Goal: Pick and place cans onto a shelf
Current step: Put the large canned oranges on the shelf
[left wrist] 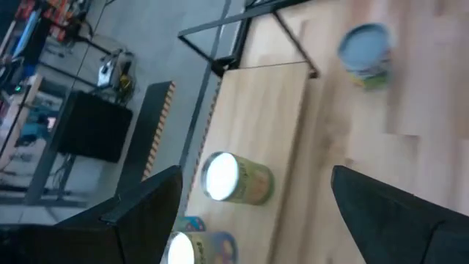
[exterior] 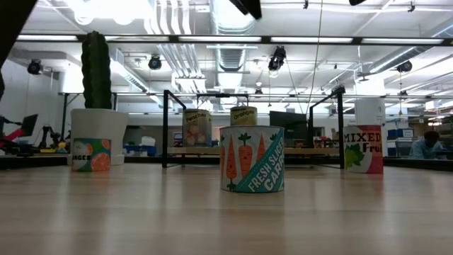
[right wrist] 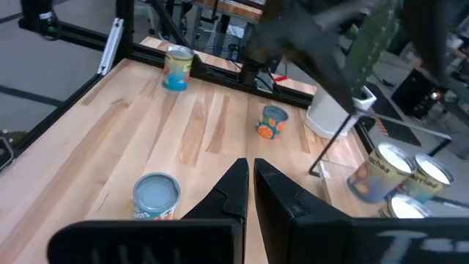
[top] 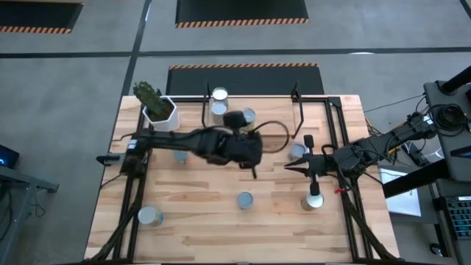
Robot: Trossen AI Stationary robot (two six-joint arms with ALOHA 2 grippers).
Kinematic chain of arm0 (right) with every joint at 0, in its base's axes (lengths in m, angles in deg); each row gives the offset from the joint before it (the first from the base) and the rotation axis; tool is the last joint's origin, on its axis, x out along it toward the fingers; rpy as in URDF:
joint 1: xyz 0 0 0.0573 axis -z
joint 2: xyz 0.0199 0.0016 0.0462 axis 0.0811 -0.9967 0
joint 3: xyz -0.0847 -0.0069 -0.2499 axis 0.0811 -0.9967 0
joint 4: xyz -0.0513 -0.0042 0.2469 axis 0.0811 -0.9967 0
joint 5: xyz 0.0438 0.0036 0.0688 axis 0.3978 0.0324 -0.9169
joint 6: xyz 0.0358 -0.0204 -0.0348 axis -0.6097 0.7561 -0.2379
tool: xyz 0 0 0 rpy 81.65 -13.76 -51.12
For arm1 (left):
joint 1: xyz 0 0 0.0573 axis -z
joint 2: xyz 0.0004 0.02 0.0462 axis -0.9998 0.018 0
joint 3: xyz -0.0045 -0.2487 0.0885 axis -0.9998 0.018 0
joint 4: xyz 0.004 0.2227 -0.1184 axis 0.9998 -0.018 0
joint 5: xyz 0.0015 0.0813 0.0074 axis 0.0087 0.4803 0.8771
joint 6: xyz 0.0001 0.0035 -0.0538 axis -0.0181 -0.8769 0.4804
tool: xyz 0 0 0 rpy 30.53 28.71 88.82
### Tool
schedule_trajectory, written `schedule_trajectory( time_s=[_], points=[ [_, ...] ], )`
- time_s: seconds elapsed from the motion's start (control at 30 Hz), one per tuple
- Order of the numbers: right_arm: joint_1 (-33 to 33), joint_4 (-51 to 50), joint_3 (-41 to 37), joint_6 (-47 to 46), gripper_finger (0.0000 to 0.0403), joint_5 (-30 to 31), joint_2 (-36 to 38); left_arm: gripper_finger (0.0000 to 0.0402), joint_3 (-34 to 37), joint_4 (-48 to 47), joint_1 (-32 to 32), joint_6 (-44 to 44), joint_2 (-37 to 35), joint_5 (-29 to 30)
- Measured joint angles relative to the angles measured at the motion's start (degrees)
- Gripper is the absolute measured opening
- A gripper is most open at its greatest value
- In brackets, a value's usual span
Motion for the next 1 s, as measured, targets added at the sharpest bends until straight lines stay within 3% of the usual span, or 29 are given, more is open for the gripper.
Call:
schedule_trajectory(
  time_s=[0.2, 0.43, 0.67, 0.8, 1.0],
  points=[
    [0.09, 0.09, 0.00, -1.46, 0.0013, 0.72, -0.81, 0.0330, 15.98, 9.24, 6.95, 2.32, -8.39, -0.39],
    [0.88, 0.37, -0.02, -5.96, 0.0013, 3.15, -4.20, 0.0330, 42.18, 38.70, 15.28, -5.70, -21.15, -0.46],
    [6.33, 1.29, 0.67, -11.72, 0.0013, 4.61, -8.94, 0.0330, 64.03, 68.34, 20.27, -14.96, -34.66, -0.34],
    [10.95, -0.67, 3.65, -13.46, 0.0013, 4.56, -12.92, 0.0330, 73.41, 81.28, 20.51, -18.45, -42.00, -0.33],
    [17.96, -10.37, 12.79, -14.35, 0.0013, 3.92, -20.38, 0.0330, 83.23, 89.27, 20.31, -21.24, -50.81, -0.22]
  ],
)
